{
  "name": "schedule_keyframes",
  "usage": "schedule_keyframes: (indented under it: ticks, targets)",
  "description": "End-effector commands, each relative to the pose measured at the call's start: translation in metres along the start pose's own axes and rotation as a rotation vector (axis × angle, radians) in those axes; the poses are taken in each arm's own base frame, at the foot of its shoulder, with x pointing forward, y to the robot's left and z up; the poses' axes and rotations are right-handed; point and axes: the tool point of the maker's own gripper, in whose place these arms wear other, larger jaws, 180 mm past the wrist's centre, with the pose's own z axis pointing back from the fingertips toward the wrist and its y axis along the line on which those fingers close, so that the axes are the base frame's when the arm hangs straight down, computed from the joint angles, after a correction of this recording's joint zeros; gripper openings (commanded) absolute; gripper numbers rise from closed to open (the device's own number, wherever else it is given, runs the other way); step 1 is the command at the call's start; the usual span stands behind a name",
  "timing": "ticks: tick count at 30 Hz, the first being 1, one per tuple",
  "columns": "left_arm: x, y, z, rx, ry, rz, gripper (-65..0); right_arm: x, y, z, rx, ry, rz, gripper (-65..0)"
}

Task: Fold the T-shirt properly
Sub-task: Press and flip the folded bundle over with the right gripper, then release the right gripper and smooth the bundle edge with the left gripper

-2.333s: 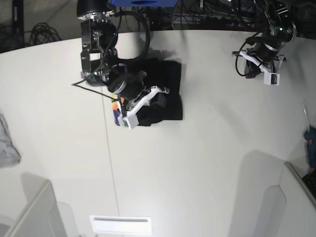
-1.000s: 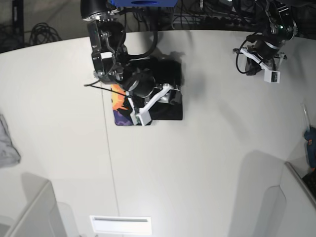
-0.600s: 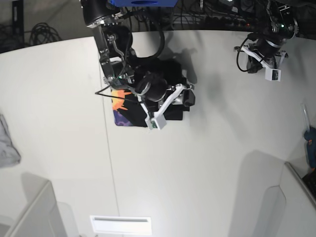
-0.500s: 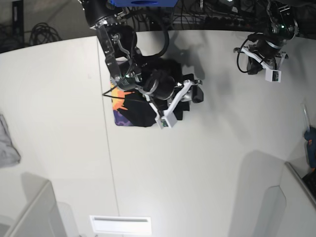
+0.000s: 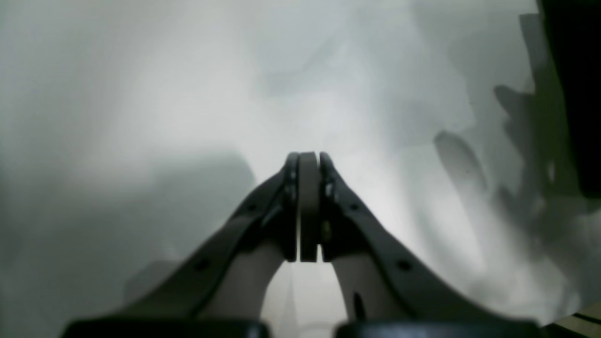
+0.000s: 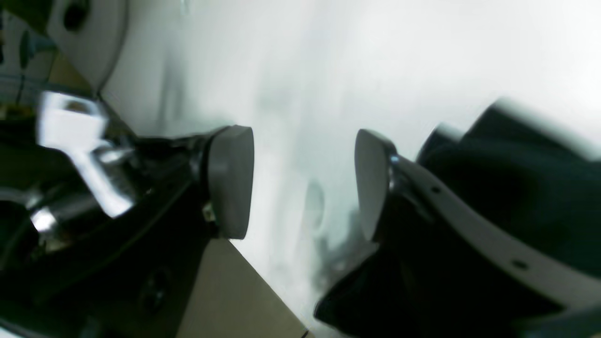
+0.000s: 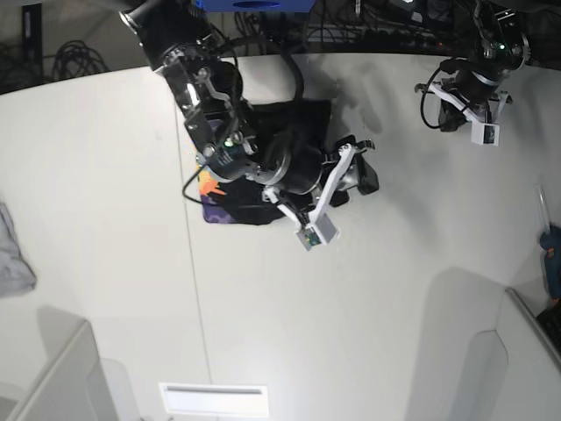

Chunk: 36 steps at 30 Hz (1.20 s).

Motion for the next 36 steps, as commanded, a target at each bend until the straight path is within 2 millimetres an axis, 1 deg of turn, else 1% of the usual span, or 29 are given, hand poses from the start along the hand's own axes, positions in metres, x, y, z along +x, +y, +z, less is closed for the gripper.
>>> schedule_keyframes:
  ticks: [1,2,4,7,8,10,11,12,15,16,17,18,21,22,24,27,29,30,32,34,36]
  targets:
    - [0.01,0.0,0.004,-0.005,-0.037,-0.011,-65.0,0.016,-0.001,0.013,0.0,-0.073,0.031,-40.1]
    - [0.01,0.0,0.004,-0.005,-0.037,-0.011,-65.0,0.018,-0.007,0.022,-0.018,-0.108,0.046,-47.4]
    - [0.011,0.002,0.004,-0.003,-0.037,-0.019,-65.0,0.023,-0.032,0.036,-0.074,-0.19,0.032,-65.0]
    - [0.011,0.002,0.004,-0.004,-0.038,-0.019,-65.0,0.021,-0.069,0.052,-0.17,-0.269,-0.02,-65.0]
    - [0.011,0.002,0.004,-0.003,-0.037,-0.02,-65.0,0.019,-0.084,0.057,-0.208,-0.284,-0.05,-65.0]
    - [0.011,0.002,0.004,-0.003,-0.037,-0.02,-65.0,0.016,-0.109,0.061,-0.266,-0.286,-0.089,-65.0]
    - [0.011,0.002,0.004,-0.003,-0.037,-0.02,-65.0,0.009,-0.122,0.057,-0.291,-0.262,-0.112,-65.0]
    - [0.011,0.002,0.004,-0.003,-0.037,-0.02,-65.0,0.003,-0.13,0.052,-0.305,-0.237,-0.126,-65.0]
    - [0.011,0.0,0.003,-0.01,-0.036,-0.02,-65.0,-0.01,-0.141,0.04,-0.32,-0.188,-0.151,-65.0]
    - [0.011,-0.001,0.003,-0.012,-0.036,-0.019,-65.0,-0.012,-0.142,0.038,-0.321,-0.18,-0.157,-65.0]
    - [0.011,-0.002,0.003,-0.013,-0.036,-0.02,-65.0,-0.016,-0.138,0.033,-0.31,-0.165,-0.152,-65.0]
    - [0.01,-0.002,0.003,-0.012,-0.035,-0.021,-65.0,-0.018,-0.129,0.026,-0.288,-0.15,-0.136,-65.0]
    - [0.011,-0.001,0.003,-0.012,-0.036,-0.023,-65.0,-0.017,-0.102,0.009,-0.224,-0.125,-0.096,-65.0]
    - [0.012,-0.002,0.003,-0.013,-0.038,-0.023,-65.0,-0.02,-0.094,0.003,-0.209,-0.114,-0.108,-65.0]
    - [0.013,-0.002,0.004,-0.015,-0.042,-0.023,-65.0,-0.017,-0.09,-0.005,-0.205,-0.112,-0.127,-65.0]
    - [0.013,-0.002,0.004,-0.015,-0.042,-0.023,-65.0,-0.022,-0.089,-0.022,-0.2,-0.081,-0.161,-65.0]
    - [0.014,-0.003,0.004,-0.016,-0.044,-0.023,-65.0,-0.022,-0.092,-0.028,-0.202,-0.067,-0.168,-65.0]
    - [0.014,-0.003,0.004,-0.018,-0.046,-0.021,-65.0,-0.024,-0.089,-0.031,-0.197,-0.058,-0.161,-65.0]
    - [0.015,-0.005,0.004,-0.026,-0.049,-0.027,-65.0,-0.023,-0.072,-0.032,-0.159,-0.055,-0.118,-65.0]
    - [0.017,-0.013,0.004,-0.064,-0.055,-0.066,-65.0,-0.019,-0.062,-0.023,-0.14,-0.073,-0.073,-65.0]
    - [0.026,-0.028,0.01,-0.121,-0.081,-0.134,-65.0,-0.016,-0.06,-0.01,-0.137,-0.096,-0.051,-65.0]
